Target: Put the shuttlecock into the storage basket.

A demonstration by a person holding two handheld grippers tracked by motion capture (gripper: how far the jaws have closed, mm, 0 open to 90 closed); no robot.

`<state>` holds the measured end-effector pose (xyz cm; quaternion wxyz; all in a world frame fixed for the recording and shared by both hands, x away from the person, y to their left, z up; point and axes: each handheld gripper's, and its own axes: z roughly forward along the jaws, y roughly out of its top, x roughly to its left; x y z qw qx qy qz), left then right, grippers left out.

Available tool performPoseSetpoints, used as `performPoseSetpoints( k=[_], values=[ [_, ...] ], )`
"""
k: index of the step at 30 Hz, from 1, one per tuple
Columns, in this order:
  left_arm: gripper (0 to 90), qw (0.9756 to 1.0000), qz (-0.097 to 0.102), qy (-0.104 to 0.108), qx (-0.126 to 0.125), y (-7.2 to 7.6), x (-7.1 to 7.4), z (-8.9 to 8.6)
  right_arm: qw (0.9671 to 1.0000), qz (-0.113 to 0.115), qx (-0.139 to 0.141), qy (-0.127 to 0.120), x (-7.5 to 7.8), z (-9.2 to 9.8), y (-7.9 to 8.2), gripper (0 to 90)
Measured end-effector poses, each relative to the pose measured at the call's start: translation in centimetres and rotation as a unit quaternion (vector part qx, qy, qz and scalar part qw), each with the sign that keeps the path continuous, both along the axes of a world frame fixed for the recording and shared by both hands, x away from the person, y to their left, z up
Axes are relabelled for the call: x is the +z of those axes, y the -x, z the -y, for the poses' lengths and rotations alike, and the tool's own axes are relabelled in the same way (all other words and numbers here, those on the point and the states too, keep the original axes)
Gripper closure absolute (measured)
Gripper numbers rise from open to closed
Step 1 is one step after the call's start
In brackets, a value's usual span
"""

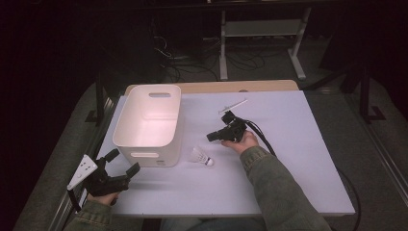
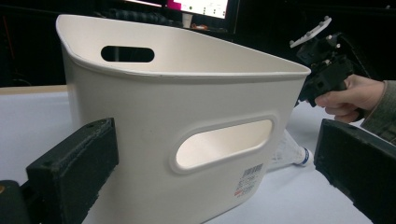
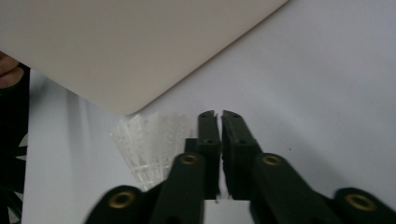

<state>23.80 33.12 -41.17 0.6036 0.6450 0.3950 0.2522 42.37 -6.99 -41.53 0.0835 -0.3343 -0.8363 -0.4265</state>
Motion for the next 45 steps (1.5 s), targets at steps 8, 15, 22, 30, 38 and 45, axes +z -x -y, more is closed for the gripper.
performPoseSetpoints(
  k=[8,15,22,30,38,45],
  values=[
    [0.0,1.0,0.0,0.0,0.001,0.0,0.0,0.0,0.9999,0.014,0.008,-0.004,0.9,-0.4,0.9,47.5],
    [0.0,1.0,0.0,0.0,0.002,0.0,0.0,0.0,0.9995,0.009,0.027,0.009,1.2,-0.8,1.8,25.6],
    [0.0,1.0,0.0,0.0,0.002,0.0,0.0,0.0,0.9987,0.014,0.049,0.004,1.6,-0.8,2.6,13.2],
    [0.0,1.0,0.001,-0.002,0.002,0.0,0.0,0.0,0.9961,0.024,0.084,0.002,1.7,-0.1,4.0,11.9],
    [0.0,1.0,0.001,-0.002,0.003,0.0,0.0,0.0,0.9885,0.019,0.149,0.015,1.5,0.6,7.0,13.0],
    [0.0,1.0,0.0,-0.003,0.003,0.1,0.0,0.0,0.9831,0.025,0.177,0.037,0.8,1.7,9.2,12.9]
  ],
)
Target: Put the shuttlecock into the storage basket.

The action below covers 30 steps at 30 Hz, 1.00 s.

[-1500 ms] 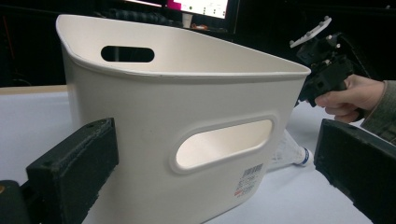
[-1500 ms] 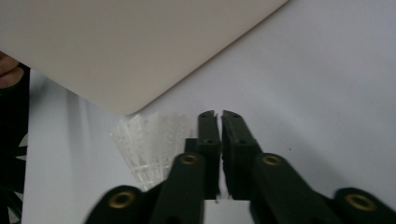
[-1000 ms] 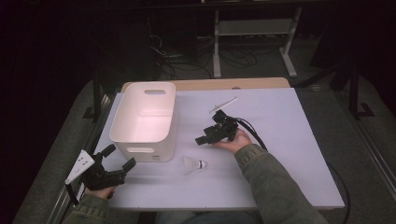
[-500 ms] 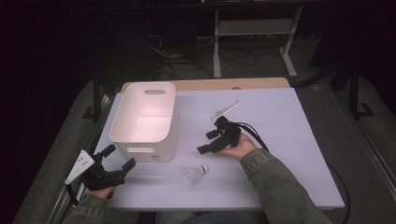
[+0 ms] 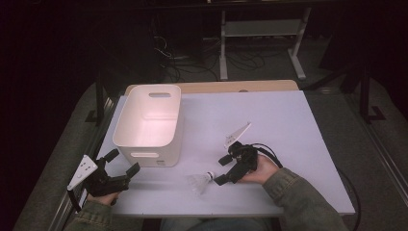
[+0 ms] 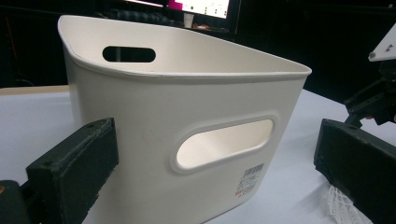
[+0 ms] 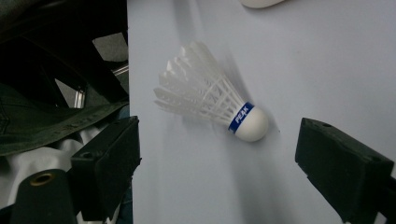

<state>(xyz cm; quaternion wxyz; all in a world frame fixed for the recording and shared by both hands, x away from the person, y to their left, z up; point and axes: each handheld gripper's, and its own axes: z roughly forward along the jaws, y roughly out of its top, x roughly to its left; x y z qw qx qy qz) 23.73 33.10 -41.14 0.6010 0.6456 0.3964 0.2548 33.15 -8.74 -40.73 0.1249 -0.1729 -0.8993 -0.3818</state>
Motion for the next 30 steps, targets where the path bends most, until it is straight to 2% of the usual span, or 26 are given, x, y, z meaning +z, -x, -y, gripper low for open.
performPoseSetpoints(
  k=[4,10,11,12,13,14,15,17,18,20,21,27,30],
  values=[
    [0.0,1.0,0.0,0.0,0.001,0.0,0.0,0.0,1.0,-0.002,0.003,0.0,-0.1,0.1,0.4,14.2],
    [0.0,1.0,0.001,-0.001,0.0,0.0,0.0,0.0,0.9998,-0.011,0.015,-0.001,-0.7,-0.2,0.9,22.3],
    [0.0,1.0,0.001,0.0,0.001,0.0,0.0,0.0,0.9998,-0.011,0.017,-0.004,-0.8,-0.2,1.0,25.7],
    [0.0,1.0,0.001,0.0,0.001,0.0,0.0,0.0,0.9996,-0.014,0.022,-0.011,-1.0,-0.2,1.1,34.2],
    [0.0,1.0,0.001,0.001,0.0,0.0,0.0,0.0,0.9996,-0.014,0.022,-0.011,-1.0,-0.2,1.1,34.2],
    [0.0,1.0,0.001,0.001,0.0,0.0,0.0,0.0,0.9995,-0.016,0.025,-0.013,-1.1,-0.2,1.1,38.7],
    [0.0,1.0,0.002,0.001,0.0,0.0,0.0,0.0,0.9991,-0.018,0.036,-0.015,-1.3,-0.3,1.3,48.2],
    [0.0,1.0,0.001,0.001,0.0,0.0,0.0,0.0,0.9988,-0.016,0.044,-0.008,-1.4,-0.5,1.4,54.8],
    [0.0,1.0,0.001,0.001,0.0,0.0,0.0,0.0,0.9988,-0.016,0.044,-0.008,-1.4,-0.5,1.4,54.8],
    [0.0,1.0,0.002,-0.001,0.0,0.0,0.0,0.0,0.9987,-0.017,0.047,-0.01,-1.5,-0.7,1.6,63.9],
    [0.0,1.0,0.001,-0.001,0.0,0.0,0.0,0.0,0.999,-0.014,0.043,-0.001,-1.6,-1.1,1.7,72.6],
    [0.0,1.0,0.001,0.001,0.001,0.0,0.0,0.0,0.9983,-0.021,0.054,0.01,-2.2,-2.3,1.9,84.6],
    [0.0,1.0,0.001,0.002,0.001,0.0,0.0,0.0,0.998,-0.023,0.057,0.011,-2.3,-2.7,2.0,86.0]
  ],
)
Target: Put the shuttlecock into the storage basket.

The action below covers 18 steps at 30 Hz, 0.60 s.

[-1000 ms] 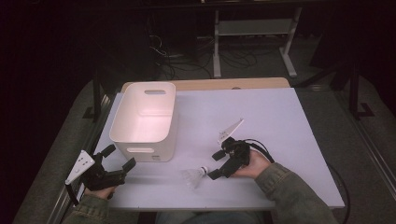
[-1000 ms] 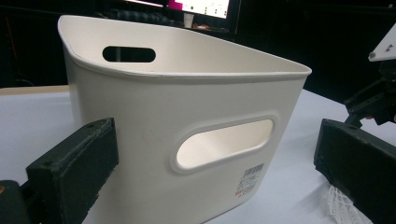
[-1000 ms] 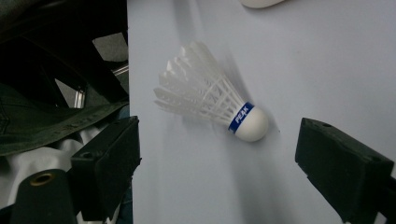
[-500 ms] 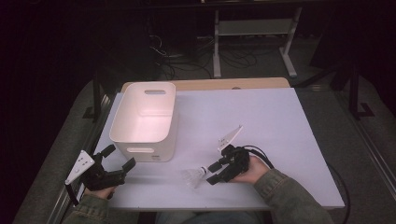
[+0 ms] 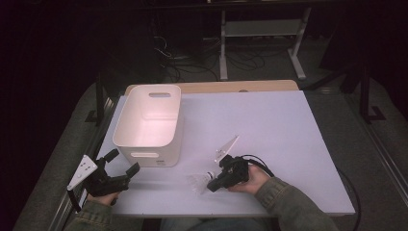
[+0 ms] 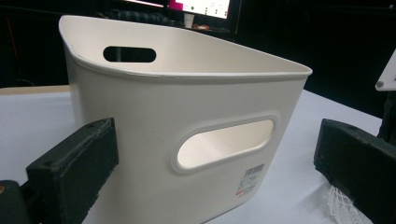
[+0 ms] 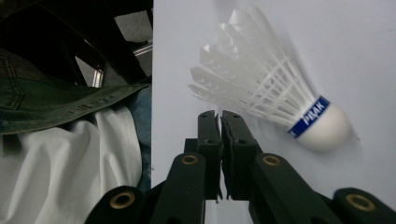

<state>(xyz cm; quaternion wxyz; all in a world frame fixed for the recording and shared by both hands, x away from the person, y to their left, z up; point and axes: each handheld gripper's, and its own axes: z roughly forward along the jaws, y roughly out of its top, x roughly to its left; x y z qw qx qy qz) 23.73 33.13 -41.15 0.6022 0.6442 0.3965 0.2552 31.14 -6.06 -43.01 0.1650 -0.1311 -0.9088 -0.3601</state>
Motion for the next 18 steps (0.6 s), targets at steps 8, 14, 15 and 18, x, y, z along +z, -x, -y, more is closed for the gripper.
performPoseSetpoints(
  k=[8,14,15,18],
  values=[
    [0.0,1.0,0.0,0.0,0.0,0.0,0.0,0.0,1.0,0.001,0.005,0.004,-0.3,-1.3,-0.1,88.3],
    [0.0,1.0,0.0,0.0,0.0,0.0,0.0,0.0,1.0,0.003,-0.001,-0.002,-0.2,-1.8,-0.2,88.3],
    [0.0,1.0,0.0,0.0,-0.001,0.0,0.0,0.0,0.9999,0.009,-0.003,-0.005,-0.2,-2.0,-0.3,88.4],
    [0.0,1.0,0.0,0.0,0.0,0.0,0.0,0.0,0.9998,0.019,-0.008,-0.004,-0.2,-2.2,-0.5,88.3]
  ],
)
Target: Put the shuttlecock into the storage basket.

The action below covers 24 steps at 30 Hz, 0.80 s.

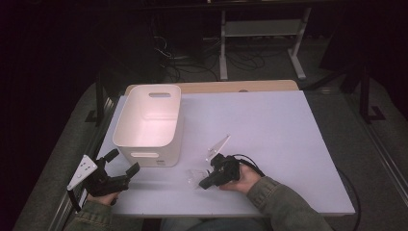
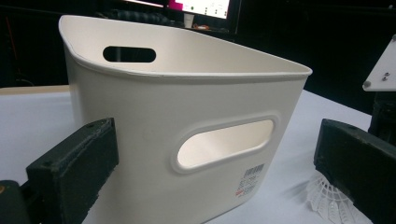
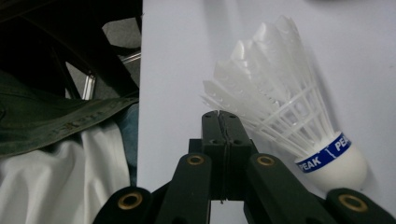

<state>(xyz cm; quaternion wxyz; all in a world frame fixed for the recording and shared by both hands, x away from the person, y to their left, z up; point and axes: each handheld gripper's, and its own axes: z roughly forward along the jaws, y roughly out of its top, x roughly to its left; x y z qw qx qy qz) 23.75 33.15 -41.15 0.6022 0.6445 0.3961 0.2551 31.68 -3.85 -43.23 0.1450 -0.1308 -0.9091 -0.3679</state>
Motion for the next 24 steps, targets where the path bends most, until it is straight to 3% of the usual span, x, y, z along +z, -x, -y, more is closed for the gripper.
performPoseSetpoints(
  k=[14,16,24],
  values=[
    [0.0,1.0,0.0,0.001,-0.001,0.0,0.0,0.0,0.9995,0.011,-0.029,-0.004,0.1,-0.3,-1.0,88.2],
    [0.0,1.0,0.001,0.001,-0.001,0.0,0.0,0.0,0.9994,0.008,-0.033,-0.009,0.3,-0.2,-1.1,83.0],
    [0.0,1.0,0.0,0.0,-0.001,0.0,0.0,0.0,0.9989,0.004,-0.042,-0.023,0.8,0.4,-1.1,79.3]
  ],
)
